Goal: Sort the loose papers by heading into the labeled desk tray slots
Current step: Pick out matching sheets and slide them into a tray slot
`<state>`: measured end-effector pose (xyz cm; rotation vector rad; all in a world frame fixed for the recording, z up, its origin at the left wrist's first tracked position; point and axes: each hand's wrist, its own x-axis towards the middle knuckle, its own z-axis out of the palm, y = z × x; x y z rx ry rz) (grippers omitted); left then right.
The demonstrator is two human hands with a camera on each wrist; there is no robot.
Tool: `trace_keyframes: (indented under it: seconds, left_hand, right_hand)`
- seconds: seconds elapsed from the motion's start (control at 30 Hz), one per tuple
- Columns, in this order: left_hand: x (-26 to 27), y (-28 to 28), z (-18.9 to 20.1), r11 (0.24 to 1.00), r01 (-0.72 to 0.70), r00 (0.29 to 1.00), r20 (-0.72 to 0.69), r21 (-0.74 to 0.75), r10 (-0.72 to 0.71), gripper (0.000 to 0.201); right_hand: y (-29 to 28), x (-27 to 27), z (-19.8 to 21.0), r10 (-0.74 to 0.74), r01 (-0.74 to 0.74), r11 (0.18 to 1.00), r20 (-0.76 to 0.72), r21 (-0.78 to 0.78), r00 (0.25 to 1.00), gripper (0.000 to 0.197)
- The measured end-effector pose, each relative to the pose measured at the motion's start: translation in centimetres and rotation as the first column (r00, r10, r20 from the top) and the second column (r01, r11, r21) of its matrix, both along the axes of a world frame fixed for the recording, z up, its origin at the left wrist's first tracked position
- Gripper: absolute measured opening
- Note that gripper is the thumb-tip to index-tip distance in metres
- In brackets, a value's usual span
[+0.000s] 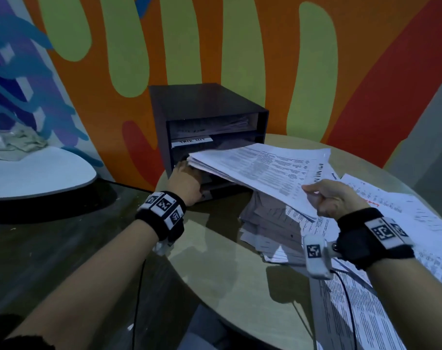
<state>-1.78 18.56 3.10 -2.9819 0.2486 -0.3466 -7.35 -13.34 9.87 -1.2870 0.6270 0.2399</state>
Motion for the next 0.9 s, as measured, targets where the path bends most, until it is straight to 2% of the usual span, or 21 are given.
trace_keyframes:
  seconds: [0.07, 0.1, 0.13, 0.2, 0.23, 0.27, 0.33, 0.4, 0.43, 0.5, 0.57, 0.63, 0.67, 0.73, 0.83, 0.9]
  left_hand:
    - [-0.2, 0.2, 0.3, 0.993, 0.025, 1.0, -0.005, -0.113, -0.026, 0.053]
    - [-0.6, 0.2, 0.7, 0.983, 0.042, 0.999, -0.024, -0.18, -0.047, 0.046]
    - [-1.2, 0.3, 1.4, 0.965, 0.041, 0.997, -0.049, -0.258, -0.055, 0.035]
    - [-2.4, 0.6, 3.3, 0.927, 0.049, 0.999, 0.01, -0.372, -0.049, 0.014]
    - [-3.1, 1.0, 4.5, 0.907, 0.077, 0.993, 0.111, -0.413, -0.033, 0.013]
    - [-3.8, 1.5, 5.7, 0.889, 0.119, 0.97, 0.244, -0.441, -0.008, 0.017]
    - [-4.7, 2.8, 7.6, 0.831, 0.257, 0.864, 0.502, -0.493, 0.031, 0.023]
    - [-4.7, 4.0, 9.3, 0.789, 0.35, 0.752, 0.654, -0.505, 0.085, 0.026]
    - [-4.5, 4.4, 10.2, 0.783, 0.355, 0.734, 0.671, -0.51, 0.104, 0.031]
    - [-3.3, 5.1, 11.5, 0.78, 0.348, 0.765, 0.638, -0.52, 0.084, 0.043]
    - [-1.9, 5.4, 12.0, 0.799, 0.332, 0.828, 0.561, -0.502, 0.009, 0.042]
    - [-0.9, 5.4, 11.6, 0.805, 0.31, 0.881, 0.471, -0.507, -0.042, 0.037]
    - [-0.7, 5.2, 11.3, 0.786, 0.299, 0.903, 0.428, -0.542, -0.048, 0.034]
    - [-0.5, 5.1, 10.4, 0.734, 0.313, 0.903, 0.427, -0.602, -0.035, 0.032]
    - [-0.1, 5.4, 9.7, 0.694, 0.36, 0.875, 0.484, -0.624, -0.019, 0.032]
    - [0.0, 5.5, 9.6, 0.683, 0.382, 0.867, 0.497, -0.623, -0.031, 0.032]
  right_hand:
    - [1.1, 0.8, -0.5, -0.003, 0.003, 1.0, 0.007, 0.011, 1.0, 0.019]
    - [1.9, 1.1, -0.6, -0.004, 0.003, 1.0, 0.015, 0.017, 1.0, 0.015]
    - [2.8, 1.4, -0.7, -0.009, 0.008, 0.999, 0.027, 0.038, 1.0, 0.007]
    - [4.3, 1.7, -0.8, -0.035, 0.029, 0.994, 0.052, 0.107, 0.998, 0.008]
    - [5.0, 1.8, -0.7, -0.039, 0.028, 0.989, 0.068, 0.147, 0.997, 0.007]
    - [5.5, 2.0, -0.8, -0.037, 0.024, 0.988, 0.082, 0.153, 0.996, 0.014]
    - [6.4, 2.5, -0.9, -0.043, 0.032, 0.993, 0.095, 0.114, 0.995, 0.033]
    - [7.2, 3.3, -0.8, -0.042, 0.027, 0.989, 0.101, 0.143, 0.994, 0.033]
    - [7.7, 3.6, -0.8, -0.048, 0.032, 0.985, 0.096, 0.167, 0.994, 0.032]
    - [9.1, 4.2, -0.7, -0.116, 0.095, 0.971, 0.082, 0.22, 0.99, 0.026]
    - [10.4, 5.4, -1.4, -0.109, 0.086, 0.967, 0.084, 0.242, 0.99, 0.046]
    - [12.1, 5.7, -1.1, -0.032, 0.01, 0.973, 0.09, 0.23, 0.995, 0.055]
    - [13.1, 5.4, -0.4, 0.007, -0.033, 0.974, 0.116, 0.225, 0.993, 0.05]
    - [14.4, 5.1, 0.7, 0.08, -0.095, 0.992, 0.156, 0.085, 0.984, 0.015]
    - [15.1, 6.4, 1.0, 0.134, -0.13, 0.991, 0.189, -0.031, 0.973, 0.019]
    - [15.4, 7.2, 1.6, 0.133, -0.139, 0.99, 0.192, 0.018, 0.972, 0.014]
